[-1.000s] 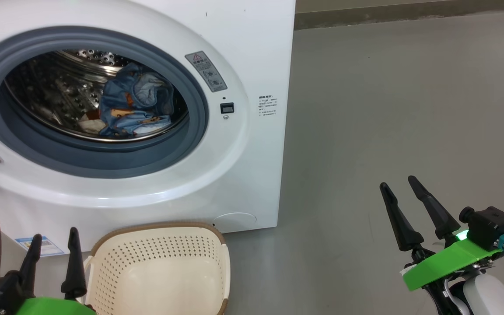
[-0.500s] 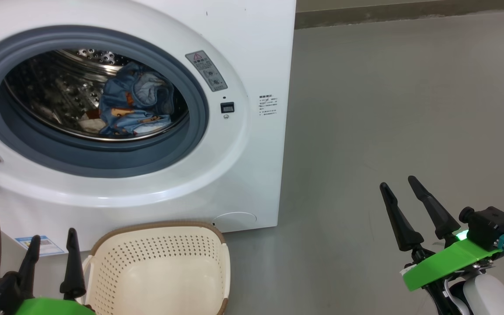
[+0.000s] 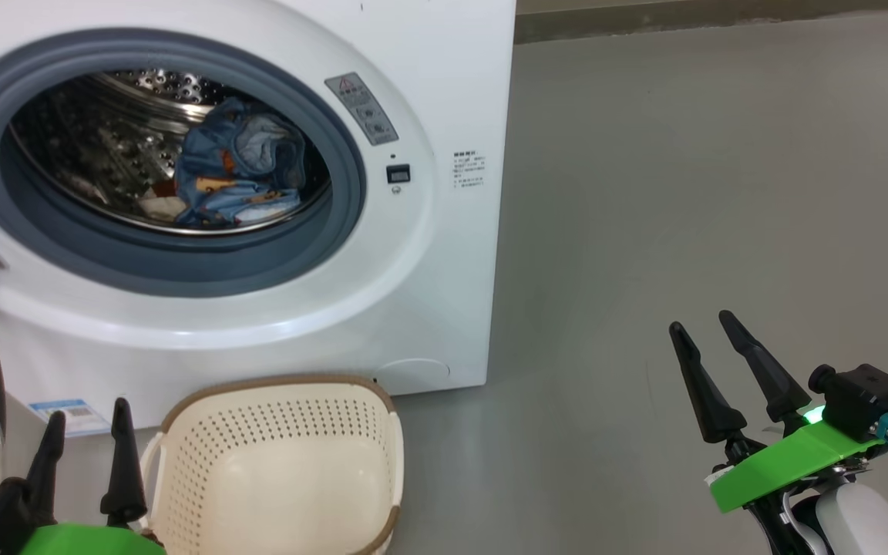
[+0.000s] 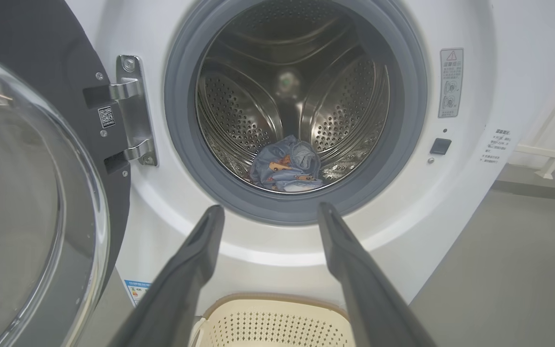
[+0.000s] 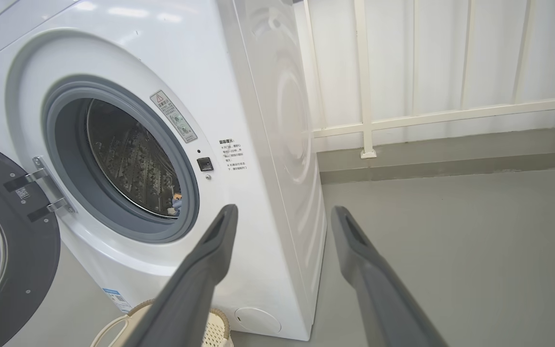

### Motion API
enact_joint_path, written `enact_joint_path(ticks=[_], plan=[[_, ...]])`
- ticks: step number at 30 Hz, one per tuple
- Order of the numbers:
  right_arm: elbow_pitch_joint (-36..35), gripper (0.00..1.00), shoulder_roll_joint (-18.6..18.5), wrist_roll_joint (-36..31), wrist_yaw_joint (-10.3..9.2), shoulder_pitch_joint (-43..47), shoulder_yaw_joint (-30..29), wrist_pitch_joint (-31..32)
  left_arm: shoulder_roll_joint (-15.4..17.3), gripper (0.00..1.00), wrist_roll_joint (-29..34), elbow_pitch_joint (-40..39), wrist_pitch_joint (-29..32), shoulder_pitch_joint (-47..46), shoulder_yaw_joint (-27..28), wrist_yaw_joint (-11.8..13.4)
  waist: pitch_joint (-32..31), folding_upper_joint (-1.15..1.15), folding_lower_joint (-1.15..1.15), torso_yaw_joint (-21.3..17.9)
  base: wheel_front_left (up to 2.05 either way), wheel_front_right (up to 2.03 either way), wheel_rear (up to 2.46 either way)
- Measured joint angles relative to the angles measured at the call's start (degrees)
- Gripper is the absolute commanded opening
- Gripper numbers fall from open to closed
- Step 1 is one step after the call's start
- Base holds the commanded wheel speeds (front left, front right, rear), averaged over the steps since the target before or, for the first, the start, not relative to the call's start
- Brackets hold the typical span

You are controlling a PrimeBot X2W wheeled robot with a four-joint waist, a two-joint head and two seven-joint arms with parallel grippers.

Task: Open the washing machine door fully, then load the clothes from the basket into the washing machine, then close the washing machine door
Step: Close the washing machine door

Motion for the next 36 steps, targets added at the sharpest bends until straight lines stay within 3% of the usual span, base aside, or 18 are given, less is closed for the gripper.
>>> enact_joint_path(ticks=[13,36], plan=[[0.1,1.00,0.0,0.1,0.00,0.0,0.0,0.0,-0.8,1.00,0.9,0.1,0.0,0.0,0.9,-1.0,0.2,0.00,0.00,0.2,-1.28,1.28,0.00],[0.2,1.00,0.0,0.1,0.00,0.0,0.0,0.0,-1.7,1.00,1.4,1.0,0.0,-0.2,2.1,-2.3,0.4,0.00,0.00,0.3,-0.03,0.03,0.00]])
